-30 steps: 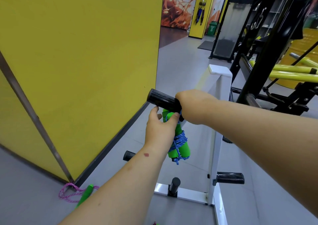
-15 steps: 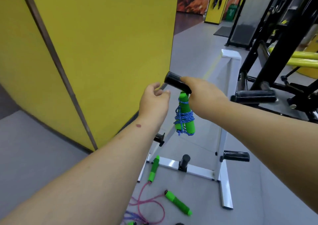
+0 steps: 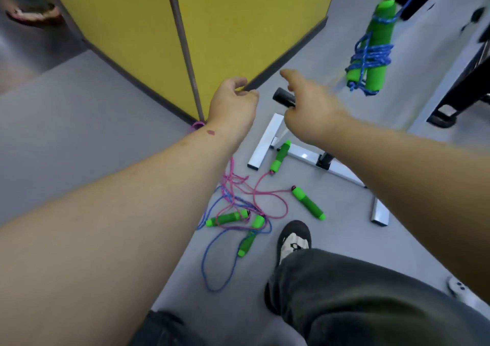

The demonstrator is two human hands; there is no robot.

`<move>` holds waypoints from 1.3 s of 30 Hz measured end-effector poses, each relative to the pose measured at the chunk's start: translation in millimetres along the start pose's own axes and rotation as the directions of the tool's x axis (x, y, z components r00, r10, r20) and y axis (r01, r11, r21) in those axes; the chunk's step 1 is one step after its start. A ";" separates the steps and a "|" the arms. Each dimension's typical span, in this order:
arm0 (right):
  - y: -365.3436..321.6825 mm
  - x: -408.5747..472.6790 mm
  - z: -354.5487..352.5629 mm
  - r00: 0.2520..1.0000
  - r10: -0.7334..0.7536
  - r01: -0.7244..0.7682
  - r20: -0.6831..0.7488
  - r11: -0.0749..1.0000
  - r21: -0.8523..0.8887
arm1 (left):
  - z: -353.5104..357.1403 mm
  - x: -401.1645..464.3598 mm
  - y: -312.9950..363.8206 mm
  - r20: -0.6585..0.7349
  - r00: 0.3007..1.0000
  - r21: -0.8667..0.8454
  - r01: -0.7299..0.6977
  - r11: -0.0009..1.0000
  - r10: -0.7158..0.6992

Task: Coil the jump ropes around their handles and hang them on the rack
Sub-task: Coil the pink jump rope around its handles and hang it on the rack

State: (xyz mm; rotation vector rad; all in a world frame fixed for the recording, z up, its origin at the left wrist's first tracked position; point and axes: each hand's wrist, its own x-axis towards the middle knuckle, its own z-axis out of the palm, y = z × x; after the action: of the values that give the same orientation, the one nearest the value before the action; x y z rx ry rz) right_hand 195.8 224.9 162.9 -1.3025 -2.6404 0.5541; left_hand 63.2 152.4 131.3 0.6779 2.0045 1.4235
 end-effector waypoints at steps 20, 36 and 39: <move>8.9 -13.8 284.9 0.880 0.035 -0.017 0.473 0.999 -0.042 | -21.0 13.0 -271.2 0.054 0.941 0.224 0.314 0.923 -0.333; 82.5 -28.8 396.2 0.568 0.146 0.043 0.810 0.978 -0.207 | 11.2 13.5 -423.5 0.301 0.809 0.908 -0.083 0.410 -0.505; 85.9 -31.0 397.8 0.591 0.136 0.019 0.795 0.983 -0.182 | 12.0 13.6 -418.5 0.324 0.802 0.869 -0.043 0.492 -0.502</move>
State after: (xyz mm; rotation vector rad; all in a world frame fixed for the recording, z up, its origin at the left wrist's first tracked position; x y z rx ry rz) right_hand 163.5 144.3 -236.0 -1.4209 -3.4376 1.2066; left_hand 32.4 44.0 -272.2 0.9942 2.0877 -0.1022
